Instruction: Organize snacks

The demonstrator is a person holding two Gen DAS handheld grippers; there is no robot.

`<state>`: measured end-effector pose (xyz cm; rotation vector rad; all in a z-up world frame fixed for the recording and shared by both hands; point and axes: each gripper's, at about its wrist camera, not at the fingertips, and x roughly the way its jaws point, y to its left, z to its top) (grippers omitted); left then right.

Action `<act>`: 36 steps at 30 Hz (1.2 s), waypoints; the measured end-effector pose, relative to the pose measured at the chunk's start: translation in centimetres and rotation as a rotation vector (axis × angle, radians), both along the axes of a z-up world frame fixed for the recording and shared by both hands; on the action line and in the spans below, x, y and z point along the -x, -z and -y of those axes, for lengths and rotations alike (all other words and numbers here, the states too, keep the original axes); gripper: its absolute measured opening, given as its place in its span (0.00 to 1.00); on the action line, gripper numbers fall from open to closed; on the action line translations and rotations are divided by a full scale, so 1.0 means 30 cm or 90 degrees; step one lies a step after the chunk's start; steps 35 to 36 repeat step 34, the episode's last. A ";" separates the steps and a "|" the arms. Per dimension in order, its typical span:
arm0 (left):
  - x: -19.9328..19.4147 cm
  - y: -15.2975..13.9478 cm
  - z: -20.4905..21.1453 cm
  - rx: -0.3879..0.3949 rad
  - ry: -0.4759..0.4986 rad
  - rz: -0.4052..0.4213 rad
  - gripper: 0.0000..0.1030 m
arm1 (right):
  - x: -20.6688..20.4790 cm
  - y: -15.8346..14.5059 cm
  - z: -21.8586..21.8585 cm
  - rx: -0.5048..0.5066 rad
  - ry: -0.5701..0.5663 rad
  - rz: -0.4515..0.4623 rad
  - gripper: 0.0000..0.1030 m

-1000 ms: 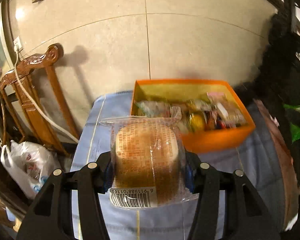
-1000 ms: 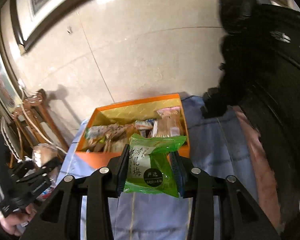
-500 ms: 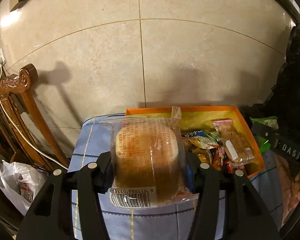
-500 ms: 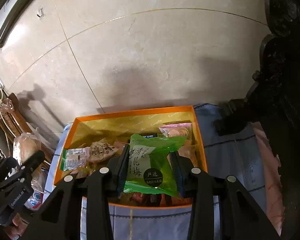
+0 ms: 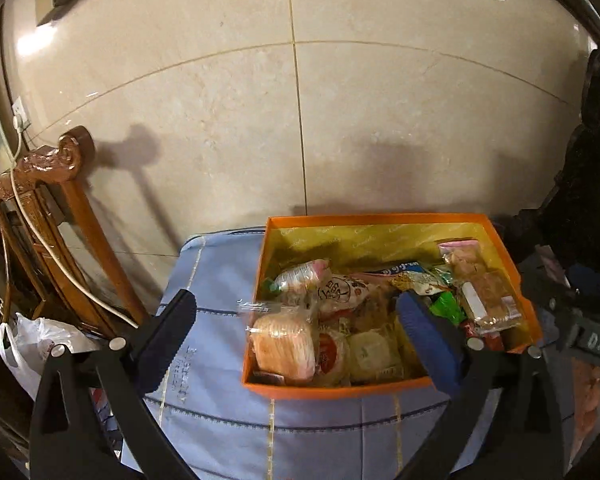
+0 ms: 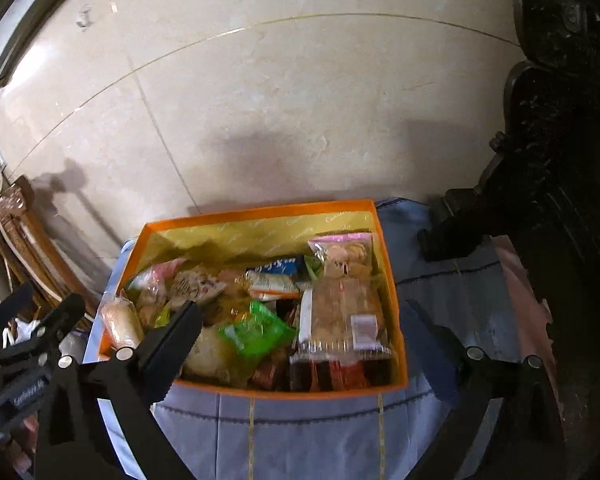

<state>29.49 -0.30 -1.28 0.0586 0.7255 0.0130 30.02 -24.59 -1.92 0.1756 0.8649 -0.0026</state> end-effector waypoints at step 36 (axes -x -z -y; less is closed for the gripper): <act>0.654 -0.165 0.063 0.062 0.074 0.041 0.96 | 0.739 0.040 0.101 0.002 0.073 -0.012 0.96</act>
